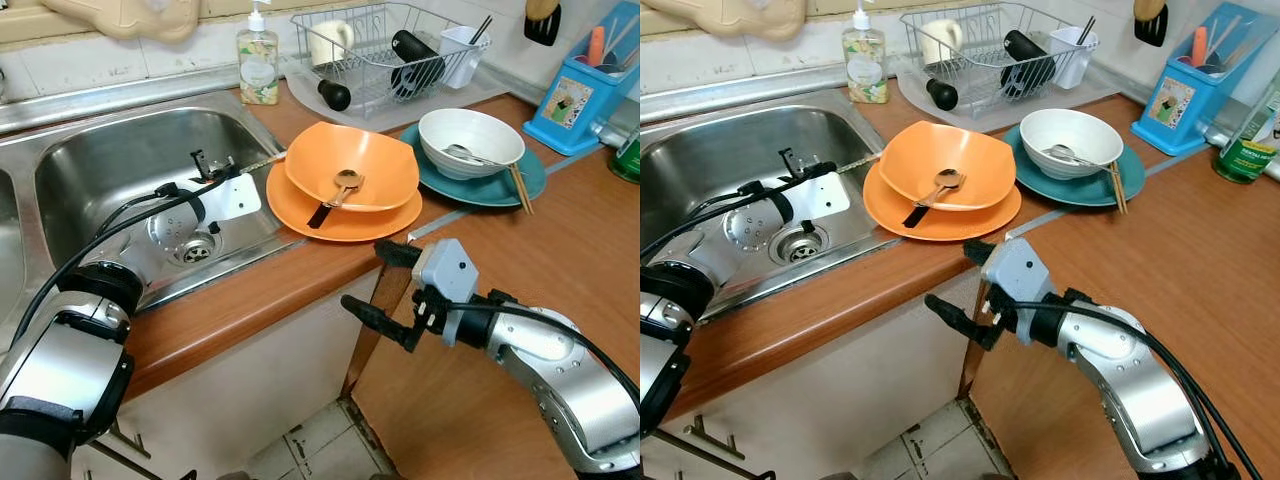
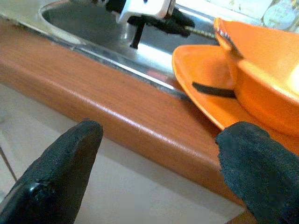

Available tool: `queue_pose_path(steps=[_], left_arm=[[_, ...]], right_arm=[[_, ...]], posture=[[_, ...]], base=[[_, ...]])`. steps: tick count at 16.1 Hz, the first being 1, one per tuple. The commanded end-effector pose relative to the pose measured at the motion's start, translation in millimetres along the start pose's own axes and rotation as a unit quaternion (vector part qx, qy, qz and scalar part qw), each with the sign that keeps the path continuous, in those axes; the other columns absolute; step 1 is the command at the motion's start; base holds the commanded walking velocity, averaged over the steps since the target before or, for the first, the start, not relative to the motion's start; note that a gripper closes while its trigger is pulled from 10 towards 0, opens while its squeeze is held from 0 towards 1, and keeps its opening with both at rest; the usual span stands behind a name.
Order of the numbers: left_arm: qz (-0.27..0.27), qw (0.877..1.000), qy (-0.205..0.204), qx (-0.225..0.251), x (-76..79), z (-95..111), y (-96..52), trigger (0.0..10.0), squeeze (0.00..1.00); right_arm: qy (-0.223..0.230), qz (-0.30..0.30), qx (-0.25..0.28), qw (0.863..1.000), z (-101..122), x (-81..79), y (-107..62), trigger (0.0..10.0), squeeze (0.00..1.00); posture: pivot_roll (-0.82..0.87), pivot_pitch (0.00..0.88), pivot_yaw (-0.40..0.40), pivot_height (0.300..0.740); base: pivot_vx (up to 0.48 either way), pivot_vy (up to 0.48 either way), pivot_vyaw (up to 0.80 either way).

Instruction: Kitchen organization

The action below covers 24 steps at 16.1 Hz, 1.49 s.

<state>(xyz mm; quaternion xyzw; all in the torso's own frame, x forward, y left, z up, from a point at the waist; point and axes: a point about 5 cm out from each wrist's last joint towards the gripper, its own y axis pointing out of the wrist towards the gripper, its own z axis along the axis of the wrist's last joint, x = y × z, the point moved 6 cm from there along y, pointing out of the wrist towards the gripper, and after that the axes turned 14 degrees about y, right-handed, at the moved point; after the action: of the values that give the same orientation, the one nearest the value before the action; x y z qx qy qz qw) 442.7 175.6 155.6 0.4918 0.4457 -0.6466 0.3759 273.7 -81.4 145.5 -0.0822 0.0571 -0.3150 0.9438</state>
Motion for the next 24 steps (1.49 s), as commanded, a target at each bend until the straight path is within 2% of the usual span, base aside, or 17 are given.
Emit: queue_pose_path(steps=[1,2,5,9,11,14,16,17,18,19,20,21,24], left_arm=[[0.013,1.0,0.007,0.0,-11.2,-0.3,0.5,0.0,0.0],[0.013,1.0,0.007,-0.001,-11.8,-1.6,-0.2,0.0,0.0],[0.022,0.999,-0.026,-0.041,-12.9,-31.3,-16.5,0.0,0.0],[0.011,0.992,-0.057,-0.112,1.9,-71.8,-47.0,0.0,0.0],[0.01,0.987,-0.073,-0.142,6.1,-82.4,-56.3,0.5,0.0],[-0.006,0.98,-0.094,-0.174,17.5,-86.9,-63.9,1.1,0.0],[-0.024,0.971,-0.116,-0.207,26.4,-92.6,-69.2,2.5,0.0],[-0.024,0.969,-0.117,-0.218,28.0,-94.6,-70.9,9.2,0.0],[-0.021,0.968,-0.127,-0.215,28.1,-94.0,-69.5,10.0,0.0],[-0.018,0.968,-0.138,-0.211,28.1,-92.0,-68.0,10.0,0.2],[-0.017,0.968,-0.141,-0.205,27.7,-88.0,-65.3,10.0,1.0],[-0.015,0.968,-0.153,-0.201,26.4,-82.7,-63.0,10.0,1.0],[-0.003,0.962,-0.189,-0.199,23.5,-79.5,-60.9,10.0,1.0]], right_arm=[[-0.012,-0.003,0.007,1.0,5.7,2.6,-4.0,10.0,0.0],[-0.012,-0.004,0.007,1.0,5.8,2.7,-4.1,10.0,0.0],[-0.018,-0.012,0.016,1.0,12.9,2.7,-4.3,10.0,0.0],[-0.024,-0.015,0.032,0.999,30.1,-2.3,2.9,10.0,0.0],[-0.026,-0.026,0.04,0.999,35.4,1.0,5.3,10.0,0.0],[-0.022,-0.03,0.046,0.998,38.6,5.3,5.5,10.0,0.0],[-0.019,-0.028,0.045,0.998,37.6,7.4,5.1,10.0,0.0],[-0.018,-0.029,0.046,0.998,37.3,7.6,4.9,10.0,0.0],[-0.018,-0.029,0.047,0.998,37.5,7.9,4.9,10.0,0.0],[-0.018,-0.03,0.049,0.998,37.9,8.3,4.9,10.0,0.0],[-0.017,-0.033,0.054,0.998,39.6,9.4,5.3,10.0,0.0],[-0.012,-0.034,0.062,0.997,43.1,10.3,5.2,10.0,0.95],[0.004,-0.04,0.093,0.995,57.1,13.8,1.5,10.0,1.0]], posture=[[-0.15,0.0,-0.016,0.74],[-0.15,0.0,-0.016,0.74],[-0.14,0.0,-0.022,0.74],[-0.13,0.0,-0.04,0.74],[-0.13,0.0,-0.044,0.74],[-0.13,0.0,-0.043,0.74],[-0.13,0.0,-0.043,0.74],[-0.13,0.0,-0.045,0.74],[-0.13,0.0,-0.045,0.74],[-0.13,0.0,-0.045,0.74],[-0.13,0.0,-0.044,0.74],[-0.13,0.0,-0.043,0.74],[-0.13,0.0,-0.044,0.74]], base=[[0.0,0.0,0.0],[0.0,0.0,0.0],[0.0,0.0,0.0],[0.0,0.0,0.0],[0.0,0.0,0.0],[0.0,0.0,0.0],[0.0,0.0,0.0],[0.0,0.0,0.0],[0.0,0.0,0.0],[0.0,0.0,0.0],[0.0,0.0,0.0],[0.0,0.0,0.0],[0.0,0.0,0.0]])
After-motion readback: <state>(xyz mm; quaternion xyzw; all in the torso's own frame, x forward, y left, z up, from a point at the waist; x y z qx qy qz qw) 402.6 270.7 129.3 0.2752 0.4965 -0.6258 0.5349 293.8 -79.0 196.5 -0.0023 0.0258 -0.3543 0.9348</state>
